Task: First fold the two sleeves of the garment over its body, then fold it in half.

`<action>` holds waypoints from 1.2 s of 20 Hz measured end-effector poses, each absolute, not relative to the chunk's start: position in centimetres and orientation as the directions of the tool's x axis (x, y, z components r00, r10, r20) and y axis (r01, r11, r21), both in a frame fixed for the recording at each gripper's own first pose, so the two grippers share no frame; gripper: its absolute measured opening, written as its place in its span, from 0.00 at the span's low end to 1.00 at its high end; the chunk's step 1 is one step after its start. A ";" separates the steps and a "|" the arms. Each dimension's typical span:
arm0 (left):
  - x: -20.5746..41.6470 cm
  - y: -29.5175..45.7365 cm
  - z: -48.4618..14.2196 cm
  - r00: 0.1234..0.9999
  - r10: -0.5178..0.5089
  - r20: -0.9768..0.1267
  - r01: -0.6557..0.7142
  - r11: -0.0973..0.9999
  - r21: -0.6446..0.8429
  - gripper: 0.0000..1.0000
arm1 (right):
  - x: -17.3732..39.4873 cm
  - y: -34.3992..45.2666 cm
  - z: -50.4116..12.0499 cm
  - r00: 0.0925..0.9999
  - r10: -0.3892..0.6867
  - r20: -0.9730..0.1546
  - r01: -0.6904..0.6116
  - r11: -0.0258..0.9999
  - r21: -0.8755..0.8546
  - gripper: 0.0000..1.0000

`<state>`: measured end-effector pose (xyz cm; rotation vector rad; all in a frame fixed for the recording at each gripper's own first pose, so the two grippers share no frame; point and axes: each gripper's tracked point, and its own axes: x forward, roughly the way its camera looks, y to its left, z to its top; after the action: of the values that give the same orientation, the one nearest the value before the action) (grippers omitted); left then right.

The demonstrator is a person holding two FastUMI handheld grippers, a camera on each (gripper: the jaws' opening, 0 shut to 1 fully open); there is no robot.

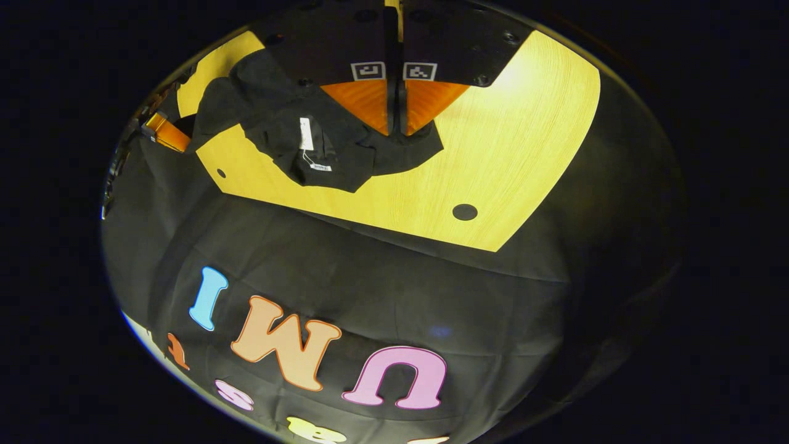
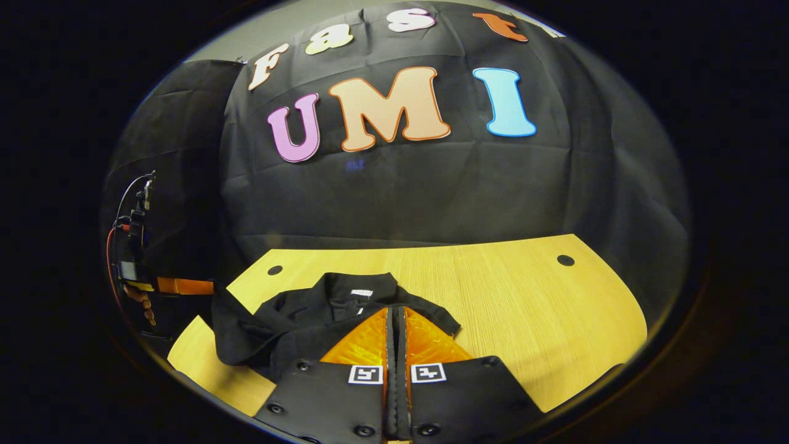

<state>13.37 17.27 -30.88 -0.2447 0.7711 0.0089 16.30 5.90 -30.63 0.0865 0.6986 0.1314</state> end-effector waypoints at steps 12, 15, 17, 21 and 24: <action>21.0 21.5 -25.6 0.900 0.112 -0.422 -0.127 0.992 -0.006 0.94 | 21.9 5.2 -27.8 0.874 -0.032 -0.485 0.056 0.998 0.033 0.96; 19.9 20.4 -22.4 0.927 0.090 -0.365 -0.087 0.996 0.024 0.94 | 19.9 5.3 -26.7 0.880 -0.034 -0.474 0.036 0.999 -0.007 0.99; 18.7 19.5 -20.1 0.939 0.084 -0.334 -0.083 0.996 0.017 0.94 | 18.3 5.4 -25.1 0.896 -0.023 -0.443 0.015 1.000 -0.021 0.99; 14.3 18.2 -15.9 0.959 0.115 -0.260 -0.106 0.993 0.047 0.93 | 13.7 5.0 -21.1 0.936 0.009 -0.353 -0.021 0.999 -0.029 0.96; 10.5 16.9 -12.8 0.970 0.125 -0.206 -0.112 0.991 0.072 0.93 | 10.3 4.6 -18.9 0.952 0.021 -0.304 -0.030 0.999 -0.023 0.98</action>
<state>10.52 16.91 -12.81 0.0603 0.2120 0.1199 10.31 4.55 -18.90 -0.0278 0.3084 0.0259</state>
